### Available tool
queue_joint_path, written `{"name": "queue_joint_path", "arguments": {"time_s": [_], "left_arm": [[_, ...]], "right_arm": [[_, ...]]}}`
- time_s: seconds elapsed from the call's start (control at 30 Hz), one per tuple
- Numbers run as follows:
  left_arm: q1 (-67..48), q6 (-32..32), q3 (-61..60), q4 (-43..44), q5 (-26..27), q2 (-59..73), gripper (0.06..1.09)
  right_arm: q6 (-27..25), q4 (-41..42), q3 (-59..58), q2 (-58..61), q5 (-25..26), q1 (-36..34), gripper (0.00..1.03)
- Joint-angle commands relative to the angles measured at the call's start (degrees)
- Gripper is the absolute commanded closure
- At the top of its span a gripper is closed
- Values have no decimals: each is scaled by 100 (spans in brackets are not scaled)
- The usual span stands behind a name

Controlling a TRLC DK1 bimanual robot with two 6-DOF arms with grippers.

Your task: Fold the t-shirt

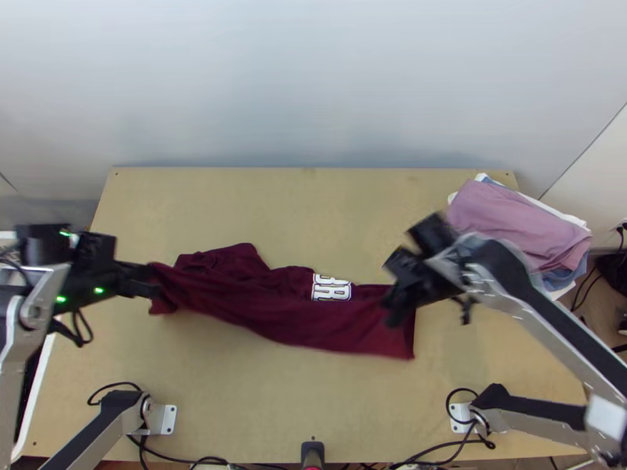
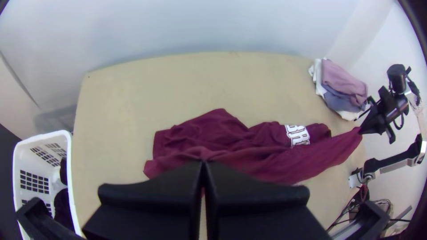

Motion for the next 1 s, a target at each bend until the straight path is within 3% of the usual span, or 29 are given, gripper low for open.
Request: {"name": "queue_joint_path", "arguments": {"time_s": [0.0, 0.17, 0.33, 0.47, 0.67, 0.83, 0.97], "left_arm": [[703, 420, 1899, -1056, 239, 419, 104], [1441, 534, 3278, -1355, 485, 964, 104], [1872, 332, 4535, -1346, 863, 1755, 104], [2144, 33, 5449, -1337, 1241, 2397, 104], [2601, -301, 5942, -1267, 2287, 2572, 104], [2566, -389, 5950, -1267, 2691, 2300, 104], [2162, -468, 5924, -1381, 2700, 2045, 104]], "right_arm": [[578, -225, 2014, -814, 48, -570, 100], [895, -287, 3851, -410, 232, -693, 100], [921, -85, 4185, -410, 434, -842, 100], [1035, 12, 4668, -506, 461, -1361, 100], [1150, -67, 5125, -805, 469, -1774, 100], [1220, -102, 4774, -1377, 461, -2196, 100], [1325, -111, 4536, -1781, 443, -2583, 100]]}}
